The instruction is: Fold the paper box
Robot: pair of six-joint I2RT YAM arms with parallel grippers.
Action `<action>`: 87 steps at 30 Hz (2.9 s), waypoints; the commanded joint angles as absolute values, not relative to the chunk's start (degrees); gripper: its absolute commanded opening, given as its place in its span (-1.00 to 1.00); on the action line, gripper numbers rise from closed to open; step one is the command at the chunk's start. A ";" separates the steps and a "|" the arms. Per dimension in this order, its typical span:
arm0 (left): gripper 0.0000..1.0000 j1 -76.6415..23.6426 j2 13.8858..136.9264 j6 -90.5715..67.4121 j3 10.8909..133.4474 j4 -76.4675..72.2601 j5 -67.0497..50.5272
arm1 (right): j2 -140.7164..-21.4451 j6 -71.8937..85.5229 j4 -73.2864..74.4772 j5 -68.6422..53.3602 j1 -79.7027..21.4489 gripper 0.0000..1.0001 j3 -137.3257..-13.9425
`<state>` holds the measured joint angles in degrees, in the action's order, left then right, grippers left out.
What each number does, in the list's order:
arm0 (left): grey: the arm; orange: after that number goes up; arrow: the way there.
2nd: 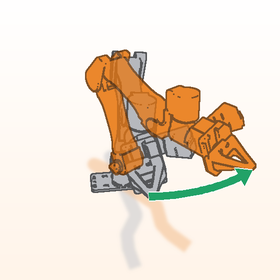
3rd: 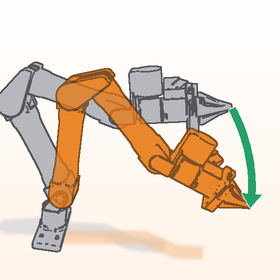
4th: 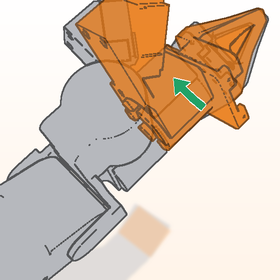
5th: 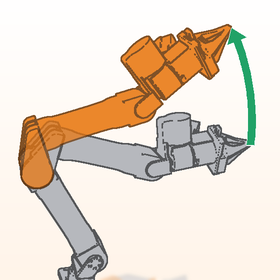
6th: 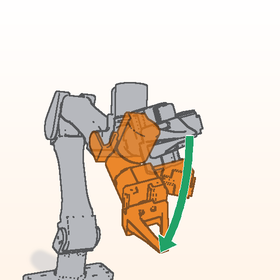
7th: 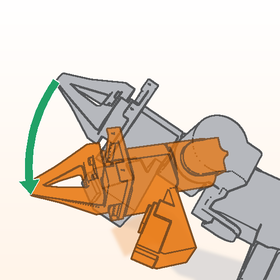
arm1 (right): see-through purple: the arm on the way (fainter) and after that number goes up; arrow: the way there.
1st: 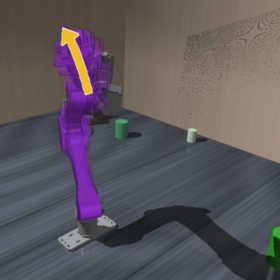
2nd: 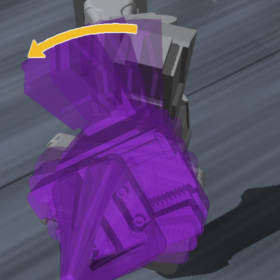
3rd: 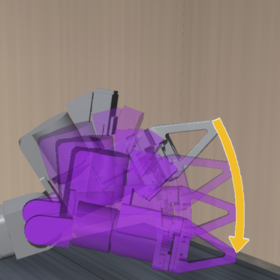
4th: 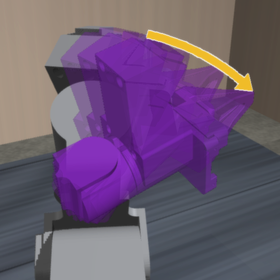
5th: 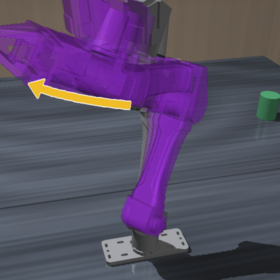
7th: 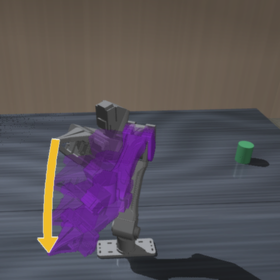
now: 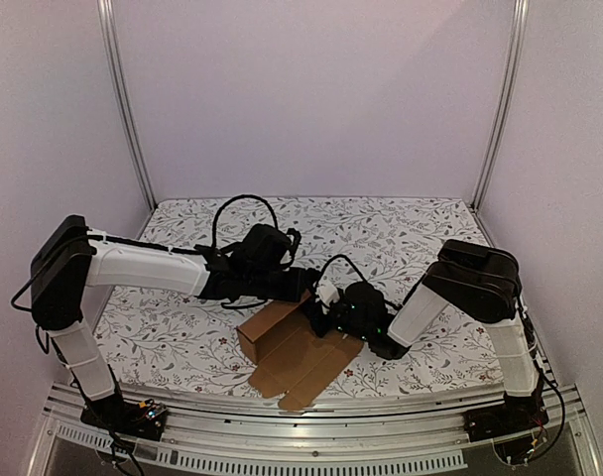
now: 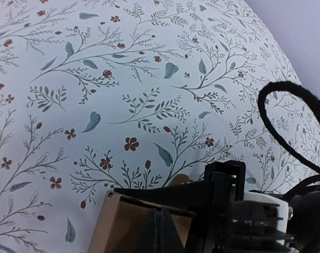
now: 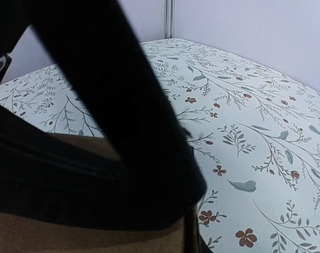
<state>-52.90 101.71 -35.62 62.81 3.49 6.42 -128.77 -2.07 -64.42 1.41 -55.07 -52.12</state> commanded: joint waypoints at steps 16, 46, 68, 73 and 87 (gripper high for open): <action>-1.00 -52.51 103.46 -36.28 60.56 6.06 4.78 | -129.55 -1.95 -64.01 4.65 -55.24 -1.00 -52.91; -1.00 -52.47 103.63 -36.66 60.38 6.47 4.89 | -126.04 -0.31 -69.45 6.44 -55.50 -0.75 -50.43; -1.00 -52.47 103.33 -36.61 60.29 6.57 4.96 | -129.60 -1.22 -66.98 8.17 -55.78 -0.45 -50.79; -1.00 -52.47 103.30 -36.50 60.40 6.67 5.17 | -131.07 -1.57 -66.27 8.73 -55.77 -0.45 -51.32; -1.00 -52.47 103.65 -36.24 60.86 6.94 5.09 | -131.43 -1.74 -65.79 6.33 -55.78 -1.00 -51.95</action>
